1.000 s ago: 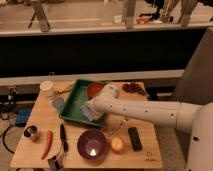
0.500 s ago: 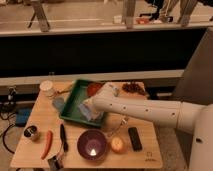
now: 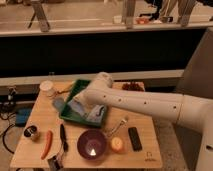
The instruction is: Place sponge in metal cup
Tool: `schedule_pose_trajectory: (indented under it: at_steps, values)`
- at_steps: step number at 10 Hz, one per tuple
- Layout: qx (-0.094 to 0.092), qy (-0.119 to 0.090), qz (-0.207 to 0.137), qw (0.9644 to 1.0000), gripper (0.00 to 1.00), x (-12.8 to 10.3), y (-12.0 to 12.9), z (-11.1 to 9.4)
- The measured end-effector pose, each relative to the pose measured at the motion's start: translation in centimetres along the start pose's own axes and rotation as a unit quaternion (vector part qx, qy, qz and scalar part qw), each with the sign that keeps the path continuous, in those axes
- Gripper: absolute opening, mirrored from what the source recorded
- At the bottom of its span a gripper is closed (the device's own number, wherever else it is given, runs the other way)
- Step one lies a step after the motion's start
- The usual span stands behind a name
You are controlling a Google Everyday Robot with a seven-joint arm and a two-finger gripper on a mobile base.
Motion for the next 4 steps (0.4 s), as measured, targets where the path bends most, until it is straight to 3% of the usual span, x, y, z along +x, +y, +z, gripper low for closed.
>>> schedule_pose_trajectory:
  at_steps: [2, 4]
  values:
    - [-0.03, -0.007, -0.053, 0.9981, 0.0, -3.4, -2.2, -0.3]
    - [-0.072, -0.021, -0.118, 0.9902, 0.0, -6.8, -3.8, 0.2]
